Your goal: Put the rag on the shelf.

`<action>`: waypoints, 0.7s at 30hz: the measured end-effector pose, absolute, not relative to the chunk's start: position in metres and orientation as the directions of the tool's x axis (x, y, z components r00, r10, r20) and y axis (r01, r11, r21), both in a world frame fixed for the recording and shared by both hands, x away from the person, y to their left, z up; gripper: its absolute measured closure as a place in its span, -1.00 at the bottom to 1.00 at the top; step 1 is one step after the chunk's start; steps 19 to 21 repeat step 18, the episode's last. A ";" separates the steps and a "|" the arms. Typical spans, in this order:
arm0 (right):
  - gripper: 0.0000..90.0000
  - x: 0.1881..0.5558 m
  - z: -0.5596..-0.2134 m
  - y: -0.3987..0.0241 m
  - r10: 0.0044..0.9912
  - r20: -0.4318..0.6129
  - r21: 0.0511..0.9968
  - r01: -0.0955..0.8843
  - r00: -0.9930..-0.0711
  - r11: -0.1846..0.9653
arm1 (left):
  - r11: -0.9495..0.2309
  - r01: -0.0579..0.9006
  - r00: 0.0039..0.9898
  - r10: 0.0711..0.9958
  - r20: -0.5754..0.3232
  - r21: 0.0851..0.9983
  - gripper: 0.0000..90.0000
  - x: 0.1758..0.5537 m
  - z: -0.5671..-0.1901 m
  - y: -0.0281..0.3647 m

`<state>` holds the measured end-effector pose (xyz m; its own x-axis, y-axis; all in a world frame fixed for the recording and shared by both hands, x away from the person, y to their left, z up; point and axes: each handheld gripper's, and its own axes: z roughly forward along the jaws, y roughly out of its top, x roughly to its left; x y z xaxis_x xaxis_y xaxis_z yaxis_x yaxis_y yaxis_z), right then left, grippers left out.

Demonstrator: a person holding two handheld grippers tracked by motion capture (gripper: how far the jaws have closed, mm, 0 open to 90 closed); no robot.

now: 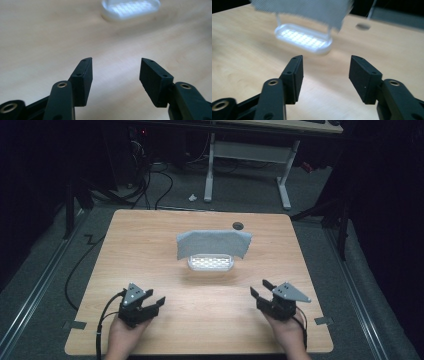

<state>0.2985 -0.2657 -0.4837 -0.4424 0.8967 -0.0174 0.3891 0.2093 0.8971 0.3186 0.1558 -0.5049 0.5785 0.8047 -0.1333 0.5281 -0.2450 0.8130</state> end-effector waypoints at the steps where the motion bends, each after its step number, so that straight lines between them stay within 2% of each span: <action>1: 0.00 0.291 -0.497 -0.260 0.903 0.007 0.893 0.410 -0.431 0.188 | -0.271 0.500 0.598 0.795 -0.102 0.823 -0.02 0.304 -0.513 0.144; 3: 0.04 0.287 -0.504 -0.257 0.903 0.013 0.886 0.424 -0.429 0.189 | -0.297 0.485 0.609 0.789 -0.075 0.823 0.00 0.299 -0.515 0.137; 4: -0.07 0.284 -0.511 -0.243 0.864 -0.040 0.847 0.442 -0.502 0.296 | -0.343 0.458 0.653 0.756 -0.048 0.820 -0.04 0.295 -0.513 0.124; 5: -0.07 0.284 -0.511 -0.243 0.864 -0.040 0.847 0.442 -0.502 0.296 | -0.343 0.458 0.653 0.756 -0.048 0.820 -0.05 0.295 -0.513 0.124; 6: -0.03 0.280 -0.513 -0.237 0.846 -0.131 0.838 0.398 -0.517 0.373 | -0.329 0.451 0.659 0.750 -0.061 0.829 -0.04 0.293 -0.513 0.120; 8: -0.04 0.281 -0.515 -0.236 0.847 -0.127 0.836 0.404 -0.517 0.372 | -0.326 0.455 0.662 0.746 -0.070 0.828 -0.04 0.294 -0.513 0.120; 12: -0.04 0.288 -0.516 -0.242 0.859 -0.105 0.837 0.422 -0.501 0.349 | -0.392 0.437 0.665 0.747 0.002 0.809 -0.06 0.293 -0.519 0.115; 21: -0.04 0.287 -0.517 -0.254 0.872 -0.072 0.843 0.438 -0.484 0.313 | -0.376 0.437 0.665 0.747 -0.013 0.817 -0.06 0.292 -0.518 0.115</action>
